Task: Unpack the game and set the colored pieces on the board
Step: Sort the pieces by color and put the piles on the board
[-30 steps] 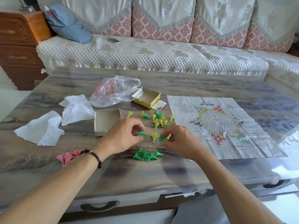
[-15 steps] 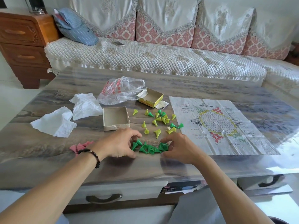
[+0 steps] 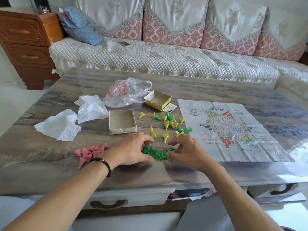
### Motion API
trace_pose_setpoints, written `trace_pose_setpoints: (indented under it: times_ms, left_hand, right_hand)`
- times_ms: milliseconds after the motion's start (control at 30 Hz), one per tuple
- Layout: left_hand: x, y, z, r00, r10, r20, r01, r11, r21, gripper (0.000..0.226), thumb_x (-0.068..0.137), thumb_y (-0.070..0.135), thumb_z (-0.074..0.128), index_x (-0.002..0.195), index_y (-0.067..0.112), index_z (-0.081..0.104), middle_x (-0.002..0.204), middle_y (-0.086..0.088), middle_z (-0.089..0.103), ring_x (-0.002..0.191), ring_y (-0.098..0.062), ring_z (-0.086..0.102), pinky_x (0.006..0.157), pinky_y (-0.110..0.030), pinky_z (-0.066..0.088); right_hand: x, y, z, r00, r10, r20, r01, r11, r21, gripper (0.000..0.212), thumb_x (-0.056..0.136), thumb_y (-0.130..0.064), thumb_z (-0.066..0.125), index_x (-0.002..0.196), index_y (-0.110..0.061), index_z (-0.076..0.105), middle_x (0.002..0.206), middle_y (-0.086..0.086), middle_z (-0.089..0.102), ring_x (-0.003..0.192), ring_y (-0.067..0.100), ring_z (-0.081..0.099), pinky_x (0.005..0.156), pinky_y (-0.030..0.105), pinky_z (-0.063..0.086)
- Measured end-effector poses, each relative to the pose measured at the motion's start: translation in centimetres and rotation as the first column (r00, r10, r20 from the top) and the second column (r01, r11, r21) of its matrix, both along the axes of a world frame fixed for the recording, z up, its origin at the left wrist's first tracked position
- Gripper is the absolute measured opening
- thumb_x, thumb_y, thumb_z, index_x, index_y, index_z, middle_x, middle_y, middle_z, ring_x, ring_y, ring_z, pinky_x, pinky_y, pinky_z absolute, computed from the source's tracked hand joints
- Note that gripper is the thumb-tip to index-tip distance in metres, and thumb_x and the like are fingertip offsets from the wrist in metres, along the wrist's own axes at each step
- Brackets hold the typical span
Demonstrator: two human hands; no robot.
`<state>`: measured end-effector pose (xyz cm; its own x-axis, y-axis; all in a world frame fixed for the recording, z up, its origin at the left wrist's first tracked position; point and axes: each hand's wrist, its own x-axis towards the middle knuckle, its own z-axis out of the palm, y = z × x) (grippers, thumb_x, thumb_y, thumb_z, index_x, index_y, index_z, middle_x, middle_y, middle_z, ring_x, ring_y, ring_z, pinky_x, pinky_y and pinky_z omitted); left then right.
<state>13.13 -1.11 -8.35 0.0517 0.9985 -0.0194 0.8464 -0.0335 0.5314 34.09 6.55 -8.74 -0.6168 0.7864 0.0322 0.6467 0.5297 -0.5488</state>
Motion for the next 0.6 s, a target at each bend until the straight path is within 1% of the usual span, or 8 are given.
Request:
trace_pose_setpoints:
  times_ms: [100, 167, 233, 300, 367, 467, 533, 600]
  left_hand:
    - [-0.2, 1.0, -0.1, 0.999, 0.047, 0.026, -0.048, 0.998, 0.039, 0.057, 0.072, 0.055, 0.075, 0.12, 0.028, 0.061, 0.088, 0.02, 0.053, 0.073, 0.003, 0.051, 0.072, -0.022, 0.039]
    - [0.0, 1.8, 0.0, 0.996, 0.074, 0.055, -0.078, 0.994, 0.082, 0.048, 0.077, 0.056, 0.07, 0.115, 0.026, 0.064, 0.093, 0.017, 0.058, 0.072, 0.002, 0.054, 0.073, -0.025, 0.044]
    - [0.4, 2.8, 0.0, 0.994, 0.084, 0.066, -0.091, 0.989, 0.117, 0.042, 0.082, 0.053, 0.066, 0.111, 0.023, 0.065, 0.093, 0.014, 0.06, 0.073, -0.001, 0.057, 0.075, -0.028, 0.049]
    - [0.9, 4.1, 0.0, 0.994, 0.095, 0.046, -0.101, 0.982, 0.158, 0.035, 0.085, 0.049, 0.064, 0.109, 0.024, 0.064, 0.087, 0.016, 0.058, 0.074, -0.003, 0.057, 0.073, -0.027, 0.049]
    - [1.3, 5.6, 0.1, 0.993, 0.12, 0.017, -0.121, 0.97, 0.21, 0.031, 0.086, 0.043, 0.064, 0.11, 0.024, 0.063, 0.087, 0.015, 0.057, 0.077, -0.008, 0.056, 0.074, -0.029, 0.048]
    - [1.4, 8.1, 0.5, 0.986, 0.166, -0.032, -0.151, 0.952, 0.265, 0.029, 0.088, 0.032, 0.063, 0.115, 0.022, 0.06, 0.103, 0.005, 0.061, 0.087, -0.014, 0.057, 0.078, -0.033, 0.05]
    - [1.1, 9.9, 0.8, 0.979, 0.181, -0.092, -0.151, 0.952, 0.266, 0.033, 0.09, 0.022, 0.06, 0.122, 0.021, 0.056, 0.109, 0.002, 0.059, 0.094, -0.018, 0.059, 0.079, -0.036, 0.051]
    - [0.8, 11.5, 0.9, 0.97, 0.167, -0.176, -0.125, 0.966, 0.225, 0.041, 0.09, 0.013, 0.057, 0.129, 0.022, 0.051, 0.115, -0.001, 0.057, 0.101, -0.022, 0.059, 0.08, -0.039, 0.051]
  right_hand:
    - [0.6, 1.1, 0.6, 0.999, -0.036, -0.025, 0.037, 0.998, 0.056, 0.028, 0.081, -0.031, 0.069, 0.107, -0.02, 0.068, 0.099, -0.009, 0.063, 0.076, 0.004, 0.06, 0.068, 0.017, 0.046]
    - [1.1, 2.5, 0.9, 0.996, -0.086, -0.038, 0.089, 0.99, 0.11, 0.023, 0.084, -0.021, 0.067, 0.106, -0.015, 0.07, 0.094, -0.006, 0.064, 0.076, 0.01, 0.061, 0.07, 0.022, 0.047]
    - [1.6, 4.3, 0.8, 0.987, -0.159, -0.038, 0.163, 0.97, 0.182, 0.024, 0.085, -0.013, 0.065, 0.108, -0.014, 0.069, 0.098, 0.0, 0.065, 0.081, 0.014, 0.06, 0.077, 0.028, 0.049]
    - [2.0, 6.2, 0.5, 0.965, -0.261, 0.038, 0.245, 0.94, 0.236, 0.034, 0.084, -0.012, 0.062, 0.117, -0.016, 0.065, 0.11, 0.005, 0.061, 0.099, 0.021, 0.056, 0.085, 0.033, 0.046]
    - [2.0, 7.8, 0.3, 0.933, -0.317, 0.171, 0.277, 0.935, 0.223, 0.043, 0.084, -0.017, 0.061, 0.127, -0.02, 0.058, 0.12, 0.009, 0.054, 0.112, 0.029, 0.05, 0.09, 0.036, 0.041]
    - [1.1, 8.8, 0.3, 0.944, -0.226, 0.24, 0.201, 0.971, 0.126, 0.045, 0.085, -0.021, 0.059, 0.13, -0.025, 0.054, 0.122, 0.009, 0.052, 0.109, 0.029, 0.055, 0.083, 0.035, 0.045]
    - [0.4, 9.0, 0.3, 0.959, -0.148, 0.241, 0.12, 0.985, 0.126, 0.043, 0.084, -0.021, 0.057, 0.127, -0.027, 0.057, 0.118, 0.007, 0.053, 0.103, 0.028, 0.058, 0.075, 0.031, 0.043]
    - [-0.1, 9.1, 0.4, 0.966, -0.095, 0.242, 0.062, 0.988, 0.141, 0.041, 0.086, -0.023, 0.056, 0.126, -0.028, 0.057, 0.116, 0.004, 0.053, 0.102, 0.025, 0.058, 0.074, 0.029, 0.041]
